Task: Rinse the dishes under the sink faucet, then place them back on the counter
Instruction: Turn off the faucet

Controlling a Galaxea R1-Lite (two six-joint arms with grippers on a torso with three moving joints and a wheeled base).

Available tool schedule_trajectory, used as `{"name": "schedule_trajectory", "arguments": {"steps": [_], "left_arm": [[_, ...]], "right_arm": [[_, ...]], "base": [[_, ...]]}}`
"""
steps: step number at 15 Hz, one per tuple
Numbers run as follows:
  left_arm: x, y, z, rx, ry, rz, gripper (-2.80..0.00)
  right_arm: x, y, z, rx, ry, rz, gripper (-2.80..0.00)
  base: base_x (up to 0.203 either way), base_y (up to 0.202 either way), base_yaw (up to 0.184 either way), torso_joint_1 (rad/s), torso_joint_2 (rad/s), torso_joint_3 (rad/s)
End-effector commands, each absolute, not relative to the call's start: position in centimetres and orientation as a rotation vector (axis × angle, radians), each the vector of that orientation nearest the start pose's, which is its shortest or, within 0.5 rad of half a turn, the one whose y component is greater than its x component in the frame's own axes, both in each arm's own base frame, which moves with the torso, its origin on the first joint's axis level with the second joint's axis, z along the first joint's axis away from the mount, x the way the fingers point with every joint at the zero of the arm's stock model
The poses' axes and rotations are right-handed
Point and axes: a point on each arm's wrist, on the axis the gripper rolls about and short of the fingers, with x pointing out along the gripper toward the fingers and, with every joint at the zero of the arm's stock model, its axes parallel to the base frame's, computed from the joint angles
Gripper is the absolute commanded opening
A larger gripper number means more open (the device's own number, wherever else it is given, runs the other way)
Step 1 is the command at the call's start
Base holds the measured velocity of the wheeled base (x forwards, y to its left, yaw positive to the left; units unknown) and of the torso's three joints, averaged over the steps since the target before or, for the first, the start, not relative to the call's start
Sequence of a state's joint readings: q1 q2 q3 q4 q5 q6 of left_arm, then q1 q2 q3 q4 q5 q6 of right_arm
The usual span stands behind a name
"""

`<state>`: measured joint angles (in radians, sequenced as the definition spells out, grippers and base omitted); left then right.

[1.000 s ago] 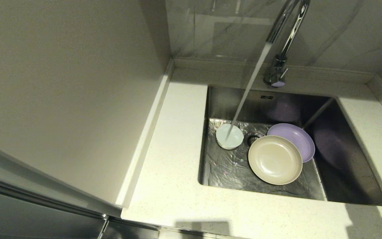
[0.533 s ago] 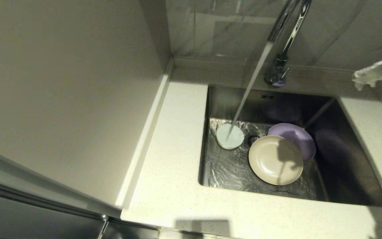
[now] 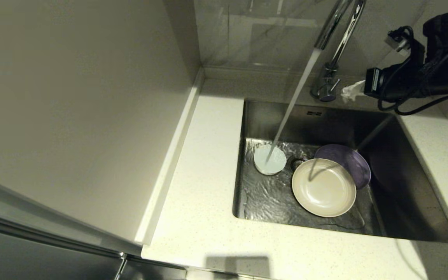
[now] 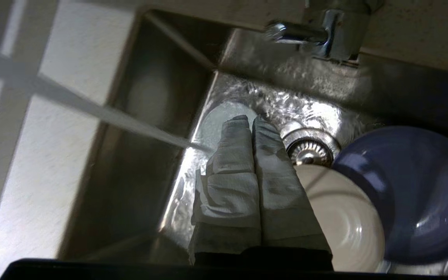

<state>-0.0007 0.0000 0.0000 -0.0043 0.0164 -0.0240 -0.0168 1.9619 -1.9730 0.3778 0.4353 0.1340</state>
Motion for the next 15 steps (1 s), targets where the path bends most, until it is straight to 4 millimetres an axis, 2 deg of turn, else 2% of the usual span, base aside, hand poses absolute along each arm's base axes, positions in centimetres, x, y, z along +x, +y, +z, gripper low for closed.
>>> {"name": "schedule_trajectory", "arguments": {"steps": [1, 5, 8, 11, 15], "left_arm": [[-2.3, 0.0, 7.6, -0.025, -0.006, 0.017, -2.80], [-2.3, 0.0, 7.6, -0.025, -0.006, 0.017, -2.80], [-2.3, 0.0, 7.6, -0.025, -0.006, 0.017, -2.80], [-2.3, 0.0, 7.6, -0.025, -0.006, 0.017, -2.80], [-2.3, 0.0, 7.6, -0.025, -0.006, 0.017, -2.80]], "right_arm": [[41.0, 0.2, 29.5, 0.219, 0.386, 0.392, -2.80], [43.3, 0.2, 28.9, 0.214, 0.263, 0.403, -2.80], [44.5, 0.2, 29.6, 0.236, 0.116, 0.434, -2.80], [44.9, 0.3, 30.3, 0.220, -0.001, 0.482, -2.80], [44.6, 0.3, 30.9, 0.230, -0.020, 0.496, -2.80]], "base": [[0.000, 0.000, 0.000, 0.000, 0.00, 0.000], [0.000, 0.000, 0.000, 0.000, 0.00, 0.000], [0.000, 0.000, 0.000, 0.000, 0.00, 0.000], [0.000, 0.000, 0.000, 0.000, 0.00, 0.000], [0.000, 0.000, 0.000, 0.000, 0.00, 0.000]]}}
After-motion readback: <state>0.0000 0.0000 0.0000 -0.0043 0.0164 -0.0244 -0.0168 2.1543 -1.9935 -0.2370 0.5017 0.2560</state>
